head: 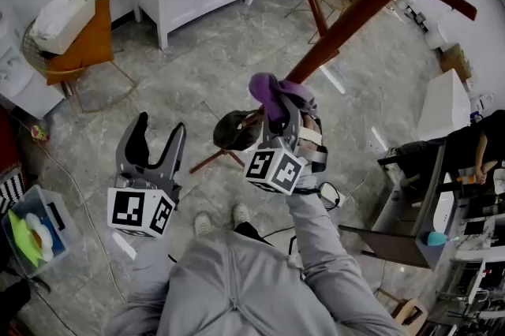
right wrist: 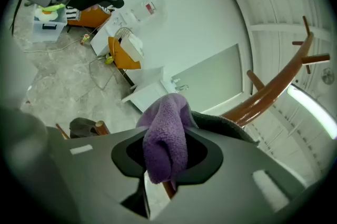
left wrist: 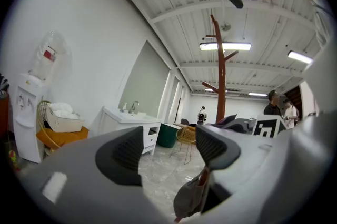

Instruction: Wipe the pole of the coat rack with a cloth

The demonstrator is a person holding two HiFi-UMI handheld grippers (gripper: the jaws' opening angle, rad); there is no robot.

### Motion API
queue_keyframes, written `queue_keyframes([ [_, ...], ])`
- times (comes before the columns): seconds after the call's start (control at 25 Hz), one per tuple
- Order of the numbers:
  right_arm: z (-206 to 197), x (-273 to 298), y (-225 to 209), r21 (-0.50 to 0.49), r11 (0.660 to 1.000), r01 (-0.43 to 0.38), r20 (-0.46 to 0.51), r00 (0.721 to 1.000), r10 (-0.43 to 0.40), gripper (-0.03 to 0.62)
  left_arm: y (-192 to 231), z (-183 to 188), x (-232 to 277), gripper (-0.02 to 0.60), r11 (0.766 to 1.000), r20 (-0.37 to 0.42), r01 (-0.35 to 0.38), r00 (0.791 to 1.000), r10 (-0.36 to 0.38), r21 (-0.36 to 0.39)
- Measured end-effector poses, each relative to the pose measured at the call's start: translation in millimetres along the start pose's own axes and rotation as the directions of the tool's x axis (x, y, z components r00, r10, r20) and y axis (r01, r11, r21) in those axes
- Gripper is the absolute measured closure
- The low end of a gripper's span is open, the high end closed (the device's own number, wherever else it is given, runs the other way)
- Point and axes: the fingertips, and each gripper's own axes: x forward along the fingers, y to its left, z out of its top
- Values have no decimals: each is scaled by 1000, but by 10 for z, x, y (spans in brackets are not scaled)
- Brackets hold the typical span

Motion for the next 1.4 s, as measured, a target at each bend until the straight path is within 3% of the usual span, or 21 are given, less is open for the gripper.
queue_keyframes([
  [0.4,-57,56,275,-106,992,-64,-131,990,50,508,19,-136,82,244,1000,-32,23,999,-23,-17],
  [0.68,-176,135,622,-90,984,-151,-199,971,131,508,43,-160,95,244,1000,-44,22,999,-22,-16],
  [1.4,-355,-23,1098,-25,959,-282,-204,941,271,508,-21,-257,81,244,1000,-71,21,997,-22,-21],
])
